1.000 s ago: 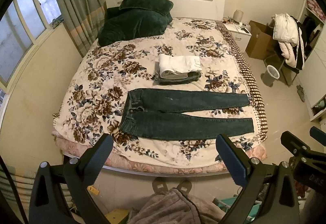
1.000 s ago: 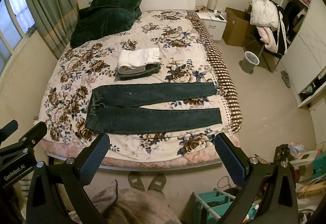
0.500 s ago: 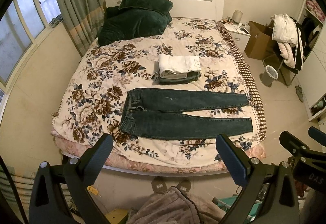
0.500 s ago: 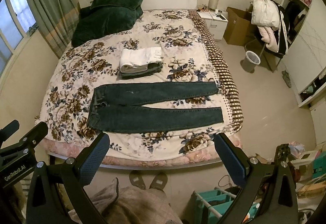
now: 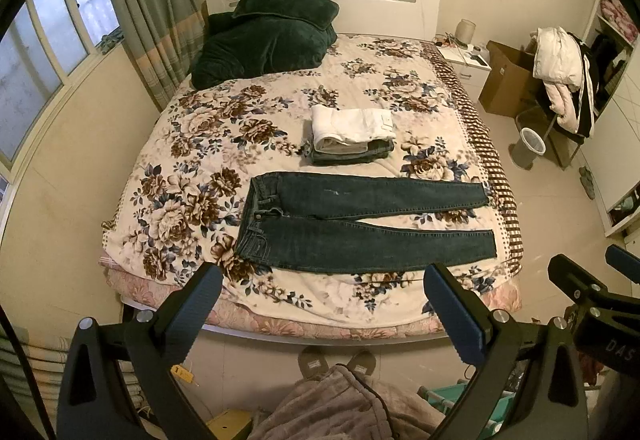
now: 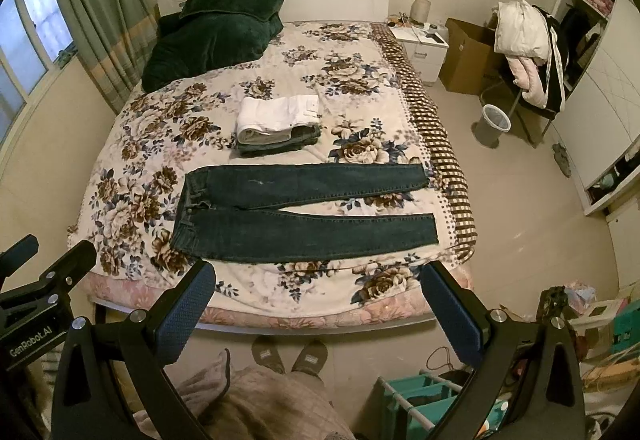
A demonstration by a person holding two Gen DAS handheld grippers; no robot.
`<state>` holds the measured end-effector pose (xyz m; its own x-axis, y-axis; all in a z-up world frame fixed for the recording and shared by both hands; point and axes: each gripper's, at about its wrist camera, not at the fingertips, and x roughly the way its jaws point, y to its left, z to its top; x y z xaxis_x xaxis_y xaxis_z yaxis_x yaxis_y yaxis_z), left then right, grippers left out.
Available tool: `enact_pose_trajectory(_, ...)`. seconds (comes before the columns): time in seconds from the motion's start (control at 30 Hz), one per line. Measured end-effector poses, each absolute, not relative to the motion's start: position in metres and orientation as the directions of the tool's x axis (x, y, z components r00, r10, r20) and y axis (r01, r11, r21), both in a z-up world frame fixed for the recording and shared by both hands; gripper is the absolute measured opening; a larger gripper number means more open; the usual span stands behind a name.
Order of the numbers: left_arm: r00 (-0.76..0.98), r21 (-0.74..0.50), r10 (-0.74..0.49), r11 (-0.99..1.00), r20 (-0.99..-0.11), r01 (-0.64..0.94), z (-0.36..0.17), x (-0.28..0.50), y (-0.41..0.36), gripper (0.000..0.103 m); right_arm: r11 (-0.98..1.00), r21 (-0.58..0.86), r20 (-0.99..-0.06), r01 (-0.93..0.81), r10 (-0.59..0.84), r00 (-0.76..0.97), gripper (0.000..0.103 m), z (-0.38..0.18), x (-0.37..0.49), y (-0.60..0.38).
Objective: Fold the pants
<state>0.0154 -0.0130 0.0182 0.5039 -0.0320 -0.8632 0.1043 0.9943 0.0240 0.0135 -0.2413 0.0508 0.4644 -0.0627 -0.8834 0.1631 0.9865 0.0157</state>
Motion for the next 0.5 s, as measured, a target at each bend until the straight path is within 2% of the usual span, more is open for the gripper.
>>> enact_pose_trajectory(0.5,0.506,0.022,-0.034,0.994,-0.862,0.104,0.0221,0.0165,-0.0117,0.103,0.987,0.019,-0.882,0.161,-0.059,0.468,0.103,0.0583,0.0139,-0.2381)
